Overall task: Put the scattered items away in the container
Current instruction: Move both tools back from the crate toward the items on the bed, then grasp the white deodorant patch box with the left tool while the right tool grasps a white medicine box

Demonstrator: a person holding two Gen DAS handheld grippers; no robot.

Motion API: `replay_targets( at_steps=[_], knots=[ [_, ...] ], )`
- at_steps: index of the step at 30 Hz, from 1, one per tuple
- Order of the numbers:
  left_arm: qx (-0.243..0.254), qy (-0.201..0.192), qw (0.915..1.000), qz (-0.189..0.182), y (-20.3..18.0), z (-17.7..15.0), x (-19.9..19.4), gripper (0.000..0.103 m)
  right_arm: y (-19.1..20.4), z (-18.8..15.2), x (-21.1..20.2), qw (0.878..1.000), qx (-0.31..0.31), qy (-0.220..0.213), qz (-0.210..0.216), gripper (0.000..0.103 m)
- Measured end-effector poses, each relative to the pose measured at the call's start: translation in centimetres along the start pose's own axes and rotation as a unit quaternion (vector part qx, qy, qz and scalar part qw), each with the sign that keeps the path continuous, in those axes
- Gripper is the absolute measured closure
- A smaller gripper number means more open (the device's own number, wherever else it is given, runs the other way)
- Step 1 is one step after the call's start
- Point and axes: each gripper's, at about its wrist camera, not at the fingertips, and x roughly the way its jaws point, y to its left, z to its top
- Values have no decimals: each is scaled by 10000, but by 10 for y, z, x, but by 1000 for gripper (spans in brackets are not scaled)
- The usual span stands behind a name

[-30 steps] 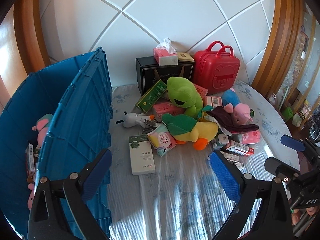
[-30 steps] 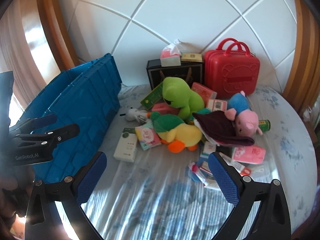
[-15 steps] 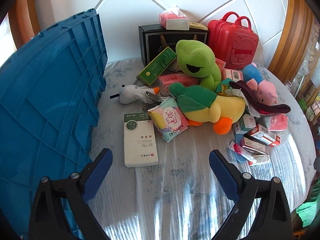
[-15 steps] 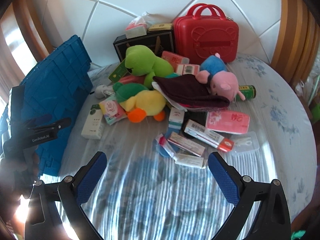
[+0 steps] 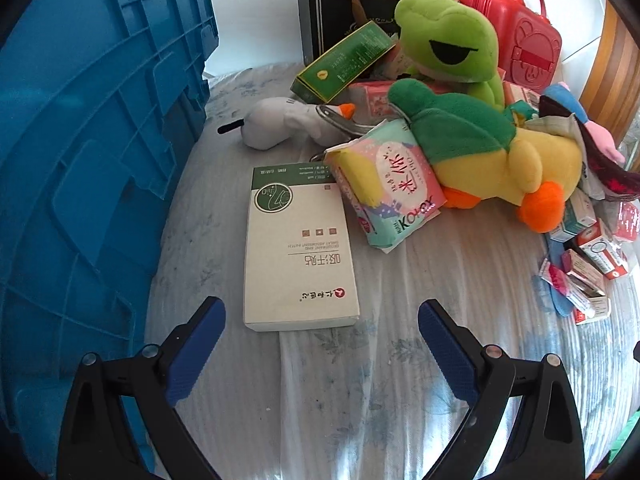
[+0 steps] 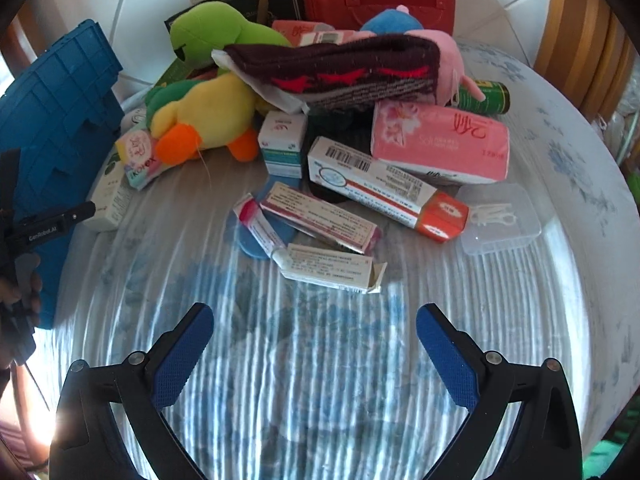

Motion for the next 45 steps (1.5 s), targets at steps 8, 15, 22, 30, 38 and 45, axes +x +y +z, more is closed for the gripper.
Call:
replay_targets(
  at_steps=[8,15,22,30,38,45],
  knots=[
    [-50,8,9999,140,8,1,46,7,-1,-11,49,9997,0,214,-83,0],
    [-37,-51,10000,2,6,2,72,20,-4,-9,70,9994,-61,68,-324,0],
    [-70,-212,9997,-102,8,-3,72,23,-5,1,76,9979,-179,-144,-606,13],
    [-59,-182,9998,-101,7,-8,71,23,-2,-1,70,9975,-321,-143,-611,27],
    [-129,-143,9998,-38,12,-11,55,23,-7,-11,56,9982,-304,-40,-512,27],
    [-214,-153,9997,2,12,-11,40,25,-14,-20,36,9983,-243,-38,-536,27]
  ],
)
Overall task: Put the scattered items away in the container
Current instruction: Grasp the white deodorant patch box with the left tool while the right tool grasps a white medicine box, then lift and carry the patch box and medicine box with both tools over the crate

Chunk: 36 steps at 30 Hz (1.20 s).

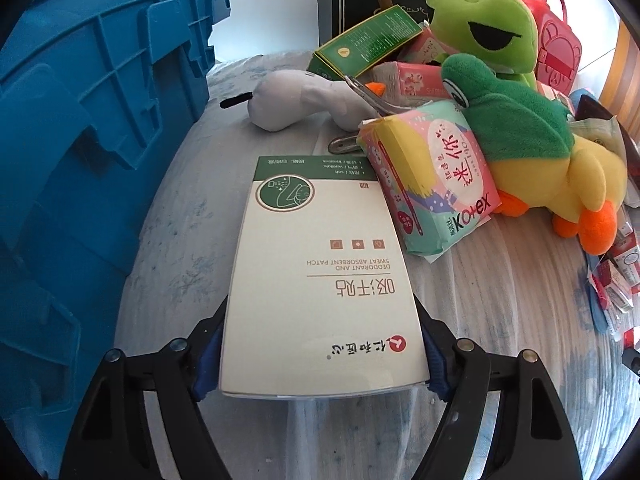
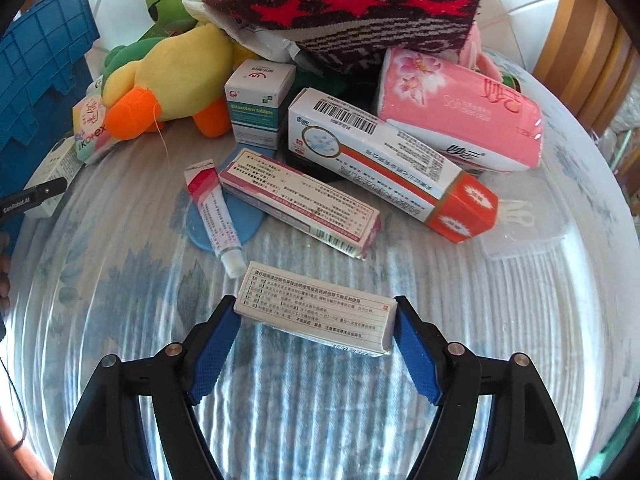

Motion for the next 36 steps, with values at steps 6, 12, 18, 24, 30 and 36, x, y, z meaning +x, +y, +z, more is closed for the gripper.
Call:
replay_targets(
  at_steps=[6,12,18,24,30,36],
  knots=[
    [-119,49,9999,23,3,6,-18,26,-4,-2,-21,9999,77,-126,27,27],
    [-114,-52,9999,51,-2,-1,-52,27,8,10,-43,9995,124,-276,85,27],
    [-37,-185,9998,-12,-9,-2,-85,27,14,14,-55,9990,164,-396,88,27],
    [21,-381,9992,-127,-20,4,-122,27,1,20,-81,9979,307,-551,119,27],
    [41,-532,9983,-217,-33,14,-163,27,-9,27,-118,9965,424,-708,140,27],
    [104,-699,9969,-338,-46,28,-203,27,-13,38,-153,9949,508,-870,100,27]
  ],
)
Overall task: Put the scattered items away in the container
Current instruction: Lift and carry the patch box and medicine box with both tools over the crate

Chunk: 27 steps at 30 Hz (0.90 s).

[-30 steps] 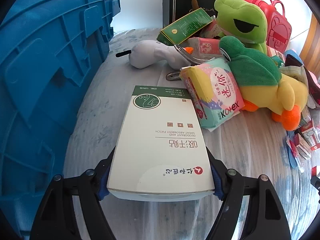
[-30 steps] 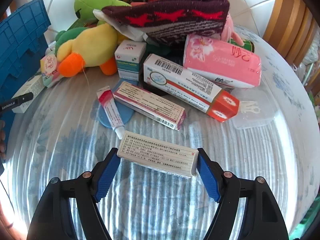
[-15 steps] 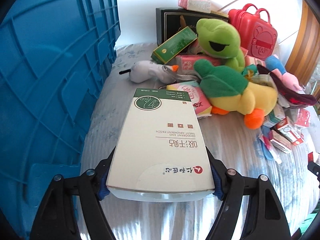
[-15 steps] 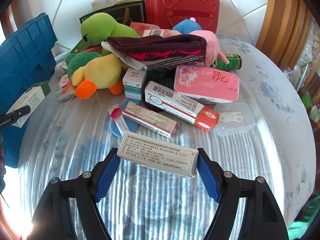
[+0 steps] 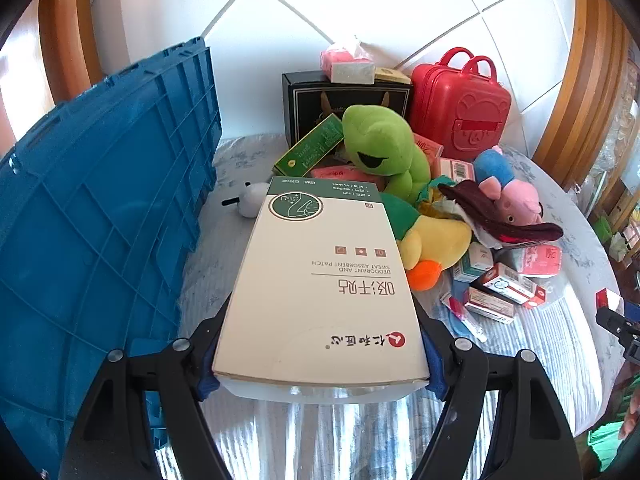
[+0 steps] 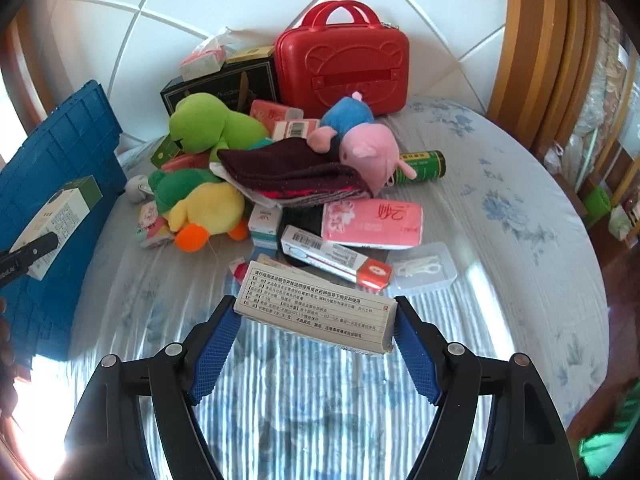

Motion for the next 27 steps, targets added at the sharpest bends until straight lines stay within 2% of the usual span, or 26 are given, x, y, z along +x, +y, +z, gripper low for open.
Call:
replay_targets(
  at_steps=[15,27],
  knots=[
    [137,-700,9967,-375,-26,48,-103,27,-13,40,-93,9983,203,-542,7,27],
    [360,-1031,9918,-662,-38,69,-146,27,-8,55,-144,9945,317,-1001,18,27]
  ],
)
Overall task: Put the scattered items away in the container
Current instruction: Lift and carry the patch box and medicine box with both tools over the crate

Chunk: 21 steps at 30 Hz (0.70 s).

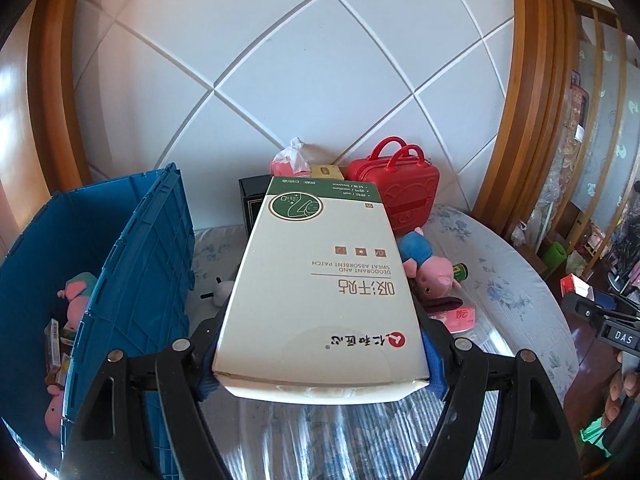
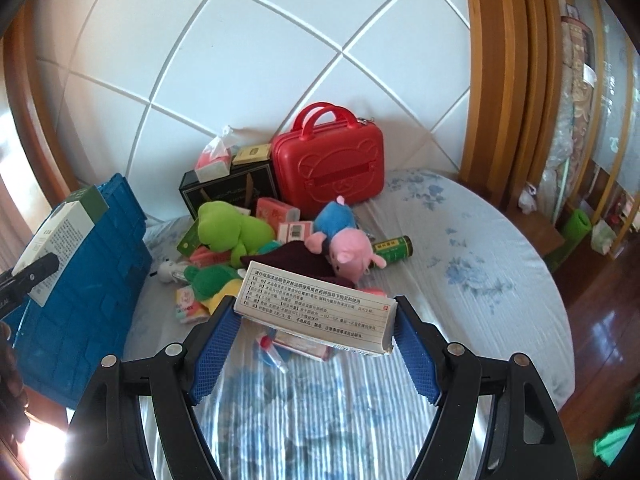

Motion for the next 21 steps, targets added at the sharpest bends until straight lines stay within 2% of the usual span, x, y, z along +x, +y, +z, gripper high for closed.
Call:
replay_targets(
  at_steps=[10,21],
  knots=[
    [208,-154,9993,-274,2,16,-19,27,15,9,-14,9997,137,-187,-95,27],
    [205,-331,9980,-495,30,24,-37,27,50,12,-29,9994,104,-319,-114,27]
  ],
)
